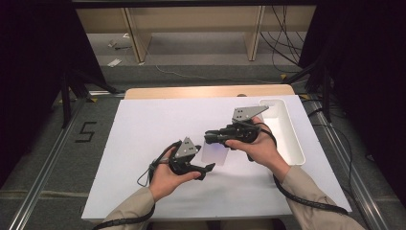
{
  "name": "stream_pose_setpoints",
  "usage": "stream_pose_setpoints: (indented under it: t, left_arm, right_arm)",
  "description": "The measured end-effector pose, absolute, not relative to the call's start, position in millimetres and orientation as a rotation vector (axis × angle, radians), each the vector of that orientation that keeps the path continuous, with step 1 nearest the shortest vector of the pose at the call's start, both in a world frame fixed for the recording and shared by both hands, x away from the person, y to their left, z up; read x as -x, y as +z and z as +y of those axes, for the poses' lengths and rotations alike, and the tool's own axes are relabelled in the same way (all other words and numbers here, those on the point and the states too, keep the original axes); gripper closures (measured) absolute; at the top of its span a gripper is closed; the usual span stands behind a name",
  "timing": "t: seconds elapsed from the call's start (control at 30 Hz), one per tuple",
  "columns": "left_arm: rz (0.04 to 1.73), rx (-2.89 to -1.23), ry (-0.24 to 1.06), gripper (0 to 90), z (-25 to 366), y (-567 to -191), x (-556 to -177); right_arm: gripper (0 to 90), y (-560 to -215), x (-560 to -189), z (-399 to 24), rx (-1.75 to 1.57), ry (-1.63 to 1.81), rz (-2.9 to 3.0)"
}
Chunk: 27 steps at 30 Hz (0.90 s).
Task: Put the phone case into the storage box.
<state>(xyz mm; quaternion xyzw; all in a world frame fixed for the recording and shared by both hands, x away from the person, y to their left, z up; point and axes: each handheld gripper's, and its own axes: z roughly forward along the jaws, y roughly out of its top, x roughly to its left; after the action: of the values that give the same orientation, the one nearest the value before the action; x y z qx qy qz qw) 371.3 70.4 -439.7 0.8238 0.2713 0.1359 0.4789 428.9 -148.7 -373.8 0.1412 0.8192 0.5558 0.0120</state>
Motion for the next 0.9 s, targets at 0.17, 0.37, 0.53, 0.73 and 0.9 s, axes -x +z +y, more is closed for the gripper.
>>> stream_pose_setpoints:
  t: [0.17,0.37,0.53,0.73,0.9]
  left_arm:
    - [0.662,-2.011,0.334,20.8,70.8,-439.1,-371.6]
    - [0.657,-2.01,0.329,23.2,71.5,-438.5,-371.9]
    - [0.652,-2.012,0.321,27.3,71.4,-438.7,-372.0]
    - [0.649,-2.011,0.322,31.6,72.1,-438.7,-372.6]
    - [0.644,-2.013,0.319,32.4,72.0,-438.8,-372.6]
  right_arm:
    - [80.0,-374.3,-428.6,-148.1,-0.438,1.733,2.561]
    - [80.0,-375.3,-428.4,-146.8,-0.429,1.734,2.575]
    - [80.0,-376.2,-428.2,-145.8,-0.422,1.733,2.582]
    - [80.0,-377.5,-427.9,-144.5,-0.41,1.724,2.601]
    - [80.0,-377.8,-427.9,-144.3,-0.404,1.723,2.61]
